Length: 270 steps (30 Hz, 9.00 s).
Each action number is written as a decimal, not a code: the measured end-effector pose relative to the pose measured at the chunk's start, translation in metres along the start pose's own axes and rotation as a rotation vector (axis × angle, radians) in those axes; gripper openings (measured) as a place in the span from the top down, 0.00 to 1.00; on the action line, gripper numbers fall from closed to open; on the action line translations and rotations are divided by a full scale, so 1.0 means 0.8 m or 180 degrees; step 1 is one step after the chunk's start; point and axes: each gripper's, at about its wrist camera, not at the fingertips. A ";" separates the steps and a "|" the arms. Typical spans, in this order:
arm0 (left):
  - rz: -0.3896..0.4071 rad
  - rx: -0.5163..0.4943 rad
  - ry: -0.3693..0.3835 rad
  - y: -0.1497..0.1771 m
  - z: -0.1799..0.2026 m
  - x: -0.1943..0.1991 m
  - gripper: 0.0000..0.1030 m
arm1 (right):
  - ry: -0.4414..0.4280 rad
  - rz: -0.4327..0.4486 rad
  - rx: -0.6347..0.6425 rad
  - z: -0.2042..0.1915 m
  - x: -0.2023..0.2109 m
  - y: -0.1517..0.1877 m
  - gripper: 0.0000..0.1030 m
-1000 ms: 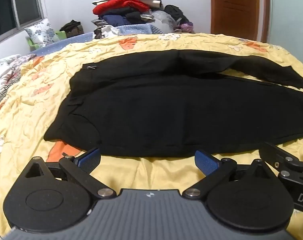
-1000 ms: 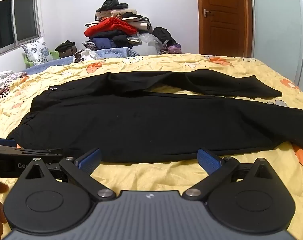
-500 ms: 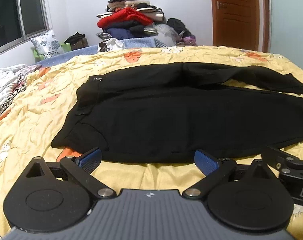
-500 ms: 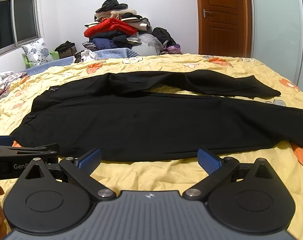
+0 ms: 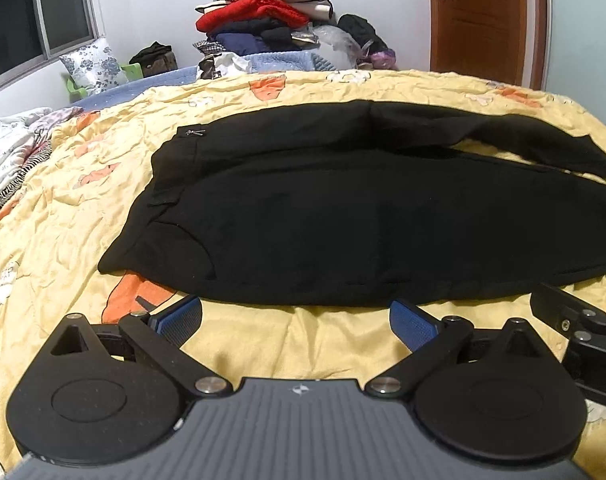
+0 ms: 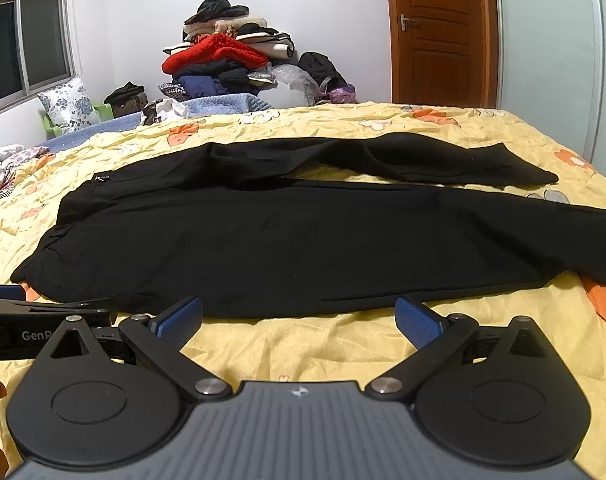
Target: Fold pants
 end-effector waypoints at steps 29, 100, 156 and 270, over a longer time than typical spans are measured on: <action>-0.0024 0.0121 -0.0040 0.020 -0.007 -0.026 0.01 | -0.0030 -0.0123 -0.0016 0.009 -0.026 0.023 0.00; 0.0338 0.0508 -0.0636 -0.184 -0.211 -0.113 0.00 | -0.1505 -0.0462 0.2297 -0.240 -0.437 -0.299 0.38; -0.0521 0.1907 0.1074 -0.074 -0.263 -0.097 0.95 | -0.1464 0.1466 0.4518 -0.189 -0.071 -0.026 0.95; 0.0275 -0.1261 0.1253 -0.060 0.150 -0.118 0.06 | 0.0031 -0.0726 -0.0438 0.344 -0.379 -0.290 0.36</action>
Point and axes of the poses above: each gripper's, at about its wrist camera, not at the fingertips, and x roughly against the way its jaws point, z to its right, y to its underside, and after that the axes turned 7 degrees about y, right-handed
